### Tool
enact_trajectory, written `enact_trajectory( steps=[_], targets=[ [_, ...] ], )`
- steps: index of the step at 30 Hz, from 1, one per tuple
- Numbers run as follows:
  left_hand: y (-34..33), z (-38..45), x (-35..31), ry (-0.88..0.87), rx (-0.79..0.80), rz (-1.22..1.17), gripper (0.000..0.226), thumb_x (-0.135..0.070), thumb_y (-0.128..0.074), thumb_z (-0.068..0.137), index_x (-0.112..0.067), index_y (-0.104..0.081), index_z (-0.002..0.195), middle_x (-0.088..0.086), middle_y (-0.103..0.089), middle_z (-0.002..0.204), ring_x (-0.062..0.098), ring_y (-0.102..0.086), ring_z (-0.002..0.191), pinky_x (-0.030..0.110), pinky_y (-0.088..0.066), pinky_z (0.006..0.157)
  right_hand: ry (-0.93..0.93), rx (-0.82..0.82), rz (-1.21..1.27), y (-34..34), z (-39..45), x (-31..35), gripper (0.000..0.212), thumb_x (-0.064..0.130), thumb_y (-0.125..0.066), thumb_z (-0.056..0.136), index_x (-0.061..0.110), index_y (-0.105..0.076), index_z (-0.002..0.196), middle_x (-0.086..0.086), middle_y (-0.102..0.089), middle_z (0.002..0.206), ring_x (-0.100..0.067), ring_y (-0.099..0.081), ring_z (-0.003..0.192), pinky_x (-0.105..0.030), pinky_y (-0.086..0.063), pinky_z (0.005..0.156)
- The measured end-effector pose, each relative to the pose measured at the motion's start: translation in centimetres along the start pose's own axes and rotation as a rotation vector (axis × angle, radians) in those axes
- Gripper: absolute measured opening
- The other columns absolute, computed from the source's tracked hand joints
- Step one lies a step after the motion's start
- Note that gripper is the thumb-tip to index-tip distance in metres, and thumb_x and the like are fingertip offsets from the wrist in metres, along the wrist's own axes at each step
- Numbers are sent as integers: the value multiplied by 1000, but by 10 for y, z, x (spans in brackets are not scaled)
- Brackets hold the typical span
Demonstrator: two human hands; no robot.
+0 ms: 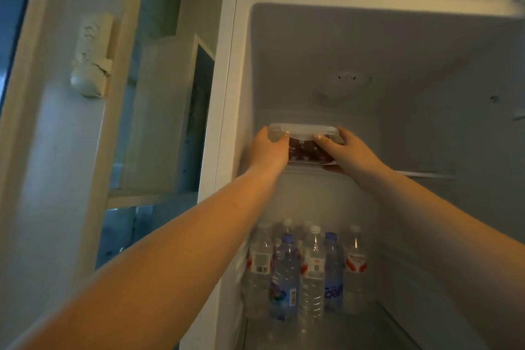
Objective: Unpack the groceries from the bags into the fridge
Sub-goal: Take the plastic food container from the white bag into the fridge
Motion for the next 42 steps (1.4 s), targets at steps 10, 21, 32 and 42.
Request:
enact_trajectory(
  steps=[10, 21, 32, 42],
  targets=[
    [-7, -33, 23, -393, 9, 578, 83, -37, -48, 95, -12, 11, 148, 7, 14, 157, 23, 9, 145, 35, -1, 117, 331, -267, -434, 1, -19, -16, 84, 51, -57, 85, 19, -14, 149, -8, -20, 155, -21, -24, 140, -36, -25, 113],
    [-29, -40, 62, -591, 71, 1235, 95, -54, -41, 91, -9, 30, 135, 14, 32, 149, 30, 30, 138, 52, 10, 114, 629, -87, -1167, -9, -36, -53, 89, 38, -66, 81, 14, -13, 149, -16, -5, 157, -29, -8, 145, -54, -4, 112],
    [-30, -28, 66, -507, 72, 1323, 90, -55, -39, 93, -10, 17, 146, 13, 22, 154, 29, 22, 141, 49, 15, 109, 569, 22, -1241, -18, -17, -59, 86, 47, -52, 88, 20, 0, 150, -11, 13, 157, -26, 14, 144, -52, 6, 113],
    [-29, -37, 64, -516, 98, 1234, 85, -48, -43, 93, -13, 12, 148, 9, 16, 157, 25, 18, 143, 48, 6, 116, 639, 31, -1152, -12, -18, -65, 81, 43, -54, 88, 18, -10, 150, -10, 0, 158, -26, 6, 145, -49, 4, 114]
  ],
)
Point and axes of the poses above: each hand's wrist, its own z-axis towards the middle knuckle, its own y-axis out of the back of the hand, x = y × z, the point moved 1 cm from there along z, towards the middle knuckle
